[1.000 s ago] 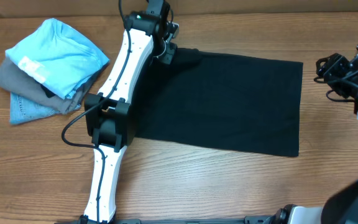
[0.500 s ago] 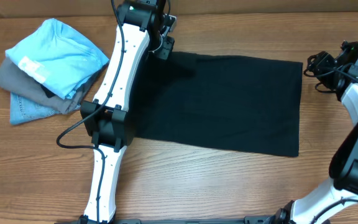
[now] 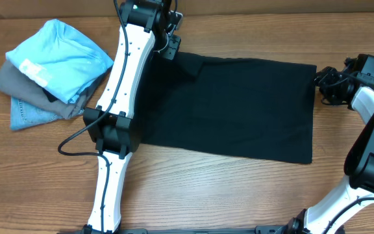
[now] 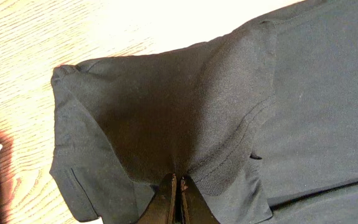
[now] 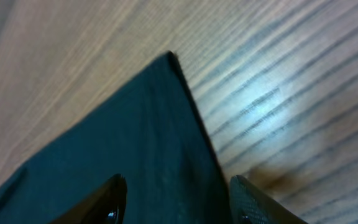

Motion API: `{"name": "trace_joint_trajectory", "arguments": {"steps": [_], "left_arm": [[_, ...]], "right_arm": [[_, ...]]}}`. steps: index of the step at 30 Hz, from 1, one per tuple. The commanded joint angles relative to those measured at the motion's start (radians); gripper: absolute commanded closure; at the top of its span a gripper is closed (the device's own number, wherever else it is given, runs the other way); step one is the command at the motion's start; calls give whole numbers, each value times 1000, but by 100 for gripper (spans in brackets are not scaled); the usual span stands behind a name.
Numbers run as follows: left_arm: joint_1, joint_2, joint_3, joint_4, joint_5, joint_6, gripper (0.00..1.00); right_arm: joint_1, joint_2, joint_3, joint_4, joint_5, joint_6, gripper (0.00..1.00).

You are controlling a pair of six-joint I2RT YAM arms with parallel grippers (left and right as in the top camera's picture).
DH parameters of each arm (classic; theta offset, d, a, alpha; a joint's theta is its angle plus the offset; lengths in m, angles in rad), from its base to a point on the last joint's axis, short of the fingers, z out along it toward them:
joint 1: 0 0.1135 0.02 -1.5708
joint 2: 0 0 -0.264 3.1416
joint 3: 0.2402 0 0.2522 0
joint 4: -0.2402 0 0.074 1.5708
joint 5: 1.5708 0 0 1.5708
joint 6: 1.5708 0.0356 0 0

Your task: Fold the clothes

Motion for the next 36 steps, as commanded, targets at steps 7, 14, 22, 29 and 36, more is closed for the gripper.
{"name": "trace_joint_trajectory", "arguments": {"steps": [7,14,22,29,36], "left_arm": [[2,-9,27,-52,-14,-18,96],[3,-9,26,-56,-14,-5,96],[3,-9,26,-46,-12,-5,96],[2,-9,26,-41,-10,-5,96],[2,-9,27,-43,-2,-5,96]], "right_arm": [[36,-10,13,143,65,-13,44],[49,99,13,315,98,-13,46],[52,172,13,443,175,-13,36],[92,223,13,429,154,-13,33],[105,227,13,407,156,-13,54]]}}
